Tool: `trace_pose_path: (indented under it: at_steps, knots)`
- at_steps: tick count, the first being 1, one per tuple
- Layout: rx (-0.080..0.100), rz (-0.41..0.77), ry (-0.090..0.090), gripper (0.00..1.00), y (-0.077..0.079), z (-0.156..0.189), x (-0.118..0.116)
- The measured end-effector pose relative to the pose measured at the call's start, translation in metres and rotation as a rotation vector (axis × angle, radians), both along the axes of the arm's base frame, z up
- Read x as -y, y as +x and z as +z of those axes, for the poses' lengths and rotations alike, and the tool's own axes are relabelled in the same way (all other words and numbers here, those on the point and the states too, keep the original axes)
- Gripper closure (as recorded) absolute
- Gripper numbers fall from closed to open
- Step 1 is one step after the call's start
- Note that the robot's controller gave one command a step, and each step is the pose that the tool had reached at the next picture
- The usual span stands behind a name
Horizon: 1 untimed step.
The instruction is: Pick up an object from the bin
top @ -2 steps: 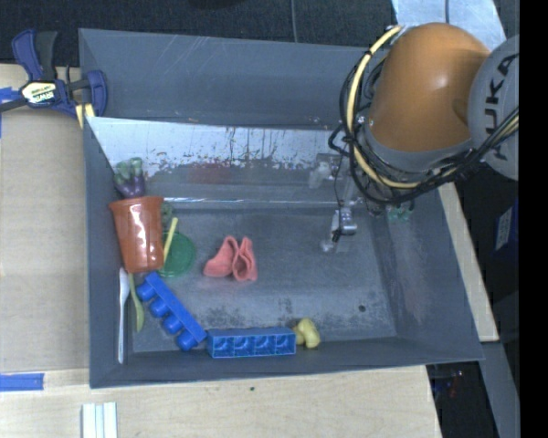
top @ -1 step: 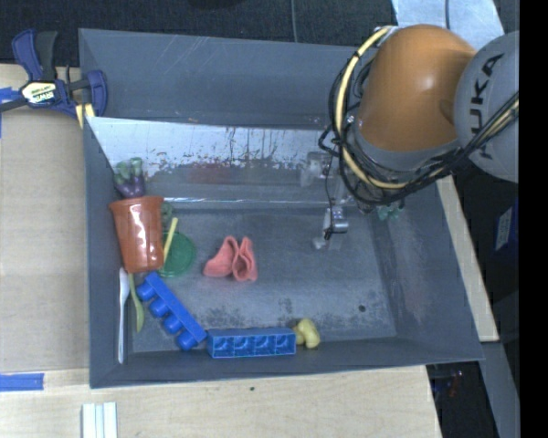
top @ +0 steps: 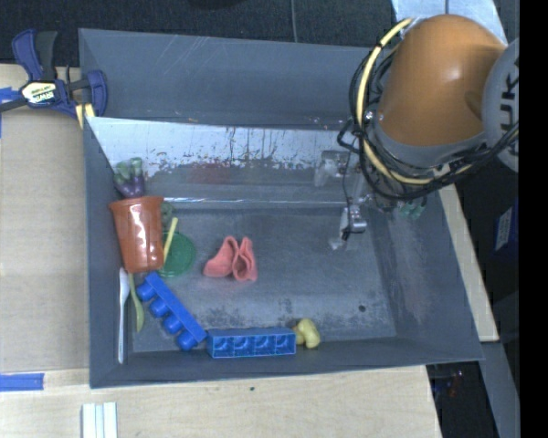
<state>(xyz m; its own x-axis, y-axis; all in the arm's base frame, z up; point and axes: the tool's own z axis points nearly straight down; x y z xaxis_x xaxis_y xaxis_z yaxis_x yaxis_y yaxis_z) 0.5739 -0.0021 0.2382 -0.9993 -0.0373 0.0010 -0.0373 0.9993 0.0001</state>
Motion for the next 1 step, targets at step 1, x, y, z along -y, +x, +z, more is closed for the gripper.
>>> trace_pose_path:
  at_steps: [1]
  knots:
    - [0.016,0.023,0.0,0.0,-0.0053,-0.0276,-0.0268]
